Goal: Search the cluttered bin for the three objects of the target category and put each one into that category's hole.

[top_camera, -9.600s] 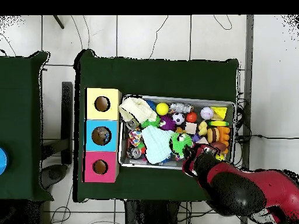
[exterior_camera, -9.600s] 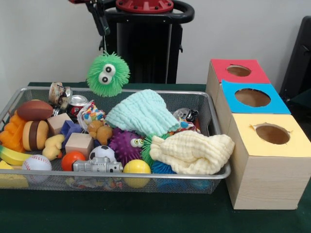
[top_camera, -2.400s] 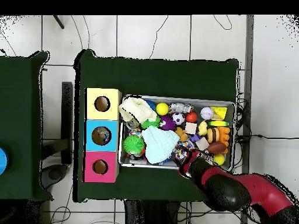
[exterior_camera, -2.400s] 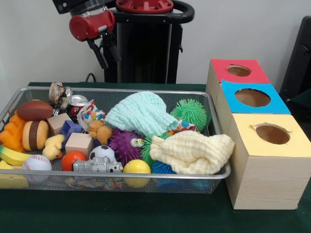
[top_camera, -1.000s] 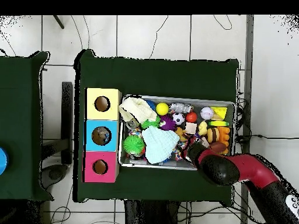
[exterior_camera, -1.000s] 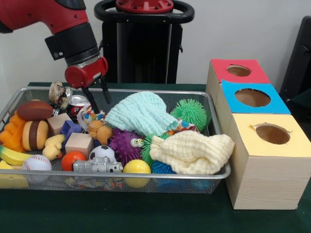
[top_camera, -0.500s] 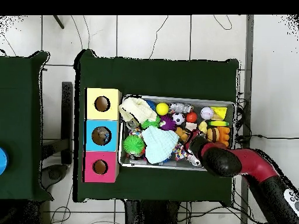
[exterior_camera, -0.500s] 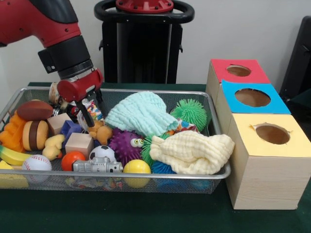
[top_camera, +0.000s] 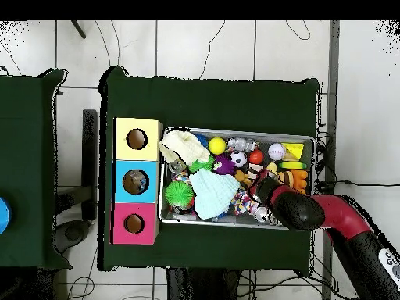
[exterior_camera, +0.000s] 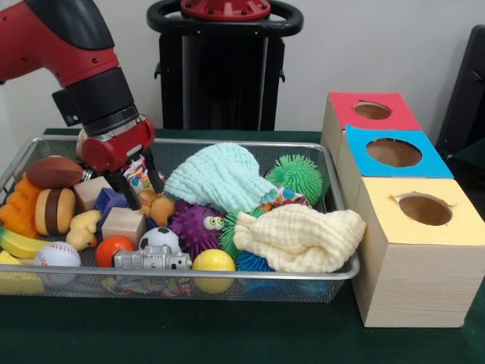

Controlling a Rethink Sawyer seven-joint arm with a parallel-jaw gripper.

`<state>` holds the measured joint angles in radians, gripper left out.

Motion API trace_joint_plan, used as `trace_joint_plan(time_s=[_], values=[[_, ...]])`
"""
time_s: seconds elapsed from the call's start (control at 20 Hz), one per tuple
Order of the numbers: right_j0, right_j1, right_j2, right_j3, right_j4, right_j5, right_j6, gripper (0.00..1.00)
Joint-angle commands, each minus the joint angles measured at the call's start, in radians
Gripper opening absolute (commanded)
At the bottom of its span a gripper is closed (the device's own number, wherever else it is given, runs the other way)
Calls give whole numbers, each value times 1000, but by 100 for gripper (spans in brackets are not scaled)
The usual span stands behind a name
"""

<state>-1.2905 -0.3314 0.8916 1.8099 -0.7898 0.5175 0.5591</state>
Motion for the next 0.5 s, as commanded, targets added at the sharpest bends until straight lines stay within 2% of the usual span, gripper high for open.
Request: trace_joint_plan(time_s=[0.05,0.5], values=[[21,43,13,-142,-86,138,-334,100],[57,-2,-12,-158,-142,136,-330,100]])
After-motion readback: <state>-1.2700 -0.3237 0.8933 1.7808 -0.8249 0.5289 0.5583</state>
